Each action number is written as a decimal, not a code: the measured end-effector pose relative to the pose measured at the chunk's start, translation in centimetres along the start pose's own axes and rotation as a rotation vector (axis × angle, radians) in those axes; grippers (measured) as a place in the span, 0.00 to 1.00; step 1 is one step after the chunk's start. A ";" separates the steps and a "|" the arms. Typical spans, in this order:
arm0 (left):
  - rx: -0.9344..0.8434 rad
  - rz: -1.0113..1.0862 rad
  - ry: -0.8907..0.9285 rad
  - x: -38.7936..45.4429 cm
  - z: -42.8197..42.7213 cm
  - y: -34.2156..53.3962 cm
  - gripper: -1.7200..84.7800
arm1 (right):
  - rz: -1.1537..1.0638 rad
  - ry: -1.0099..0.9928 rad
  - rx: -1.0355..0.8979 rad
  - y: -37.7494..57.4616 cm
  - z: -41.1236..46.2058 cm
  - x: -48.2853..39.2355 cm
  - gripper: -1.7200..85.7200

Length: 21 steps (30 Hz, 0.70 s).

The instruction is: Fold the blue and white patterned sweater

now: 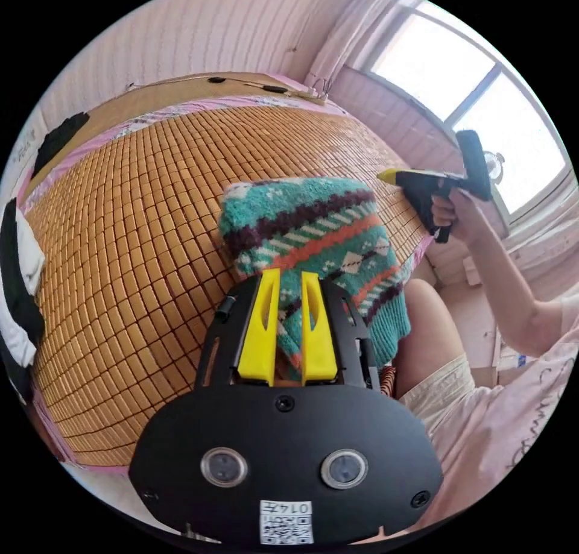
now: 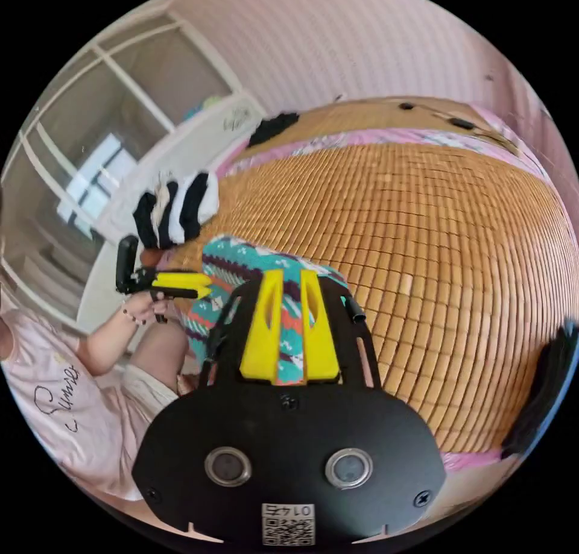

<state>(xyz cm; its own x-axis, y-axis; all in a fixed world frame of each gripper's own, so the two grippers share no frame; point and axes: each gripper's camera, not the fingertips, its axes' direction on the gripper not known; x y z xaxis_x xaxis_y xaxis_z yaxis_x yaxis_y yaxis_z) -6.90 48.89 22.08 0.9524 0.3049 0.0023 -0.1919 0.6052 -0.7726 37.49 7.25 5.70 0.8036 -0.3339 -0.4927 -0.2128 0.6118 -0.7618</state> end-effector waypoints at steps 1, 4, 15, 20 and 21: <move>0.013 -0.013 0.018 -0.7 -0.6 0.9 0.11 | 0.075 -0.022 0.040 2.2 -1.3 1.7 0.28; 0.045 -0.073 0.041 -3.7 -3.1 4.6 0.16 | 0.162 -0.021 -0.060 6.1 -1.4 5.0 0.30; -0.046 -0.188 0.140 -13.6 2.3 9.7 0.25 | 0.293 -0.368 -0.126 9.2 2.9 10.9 0.26; -0.069 -0.191 0.243 -17.1 3.5 10.3 0.24 | 0.327 -0.361 -0.118 10.0 1.9 12.4 0.24; -0.070 -0.207 0.273 -18.2 3.9 10.7 0.24 | 0.340 -0.373 -0.121 10.3 1.9 12.8 0.23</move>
<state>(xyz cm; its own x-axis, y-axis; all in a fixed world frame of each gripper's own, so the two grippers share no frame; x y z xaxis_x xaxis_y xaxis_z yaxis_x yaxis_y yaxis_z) -27.17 52.69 16.22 0.9995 -0.0330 0.0011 0.0200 0.5785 -0.8155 46.64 10.61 -7.62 0.8167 0.1612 -0.5541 -0.5413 0.5467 -0.6388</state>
